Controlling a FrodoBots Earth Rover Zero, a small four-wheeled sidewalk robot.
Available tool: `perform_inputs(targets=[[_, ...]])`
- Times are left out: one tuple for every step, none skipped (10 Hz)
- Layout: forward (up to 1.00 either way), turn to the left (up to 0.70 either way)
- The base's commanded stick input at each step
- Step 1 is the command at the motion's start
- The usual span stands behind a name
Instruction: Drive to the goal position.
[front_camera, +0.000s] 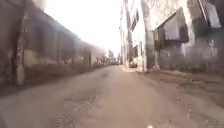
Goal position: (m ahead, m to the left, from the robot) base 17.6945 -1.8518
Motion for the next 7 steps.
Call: perform_inputs(targets=[[0.7,0.0],[0.7,0.0],[0.7,0.0],[0.7,0.0],[0.7,0.0],[0.7,0.0],[0.7,0.0]])
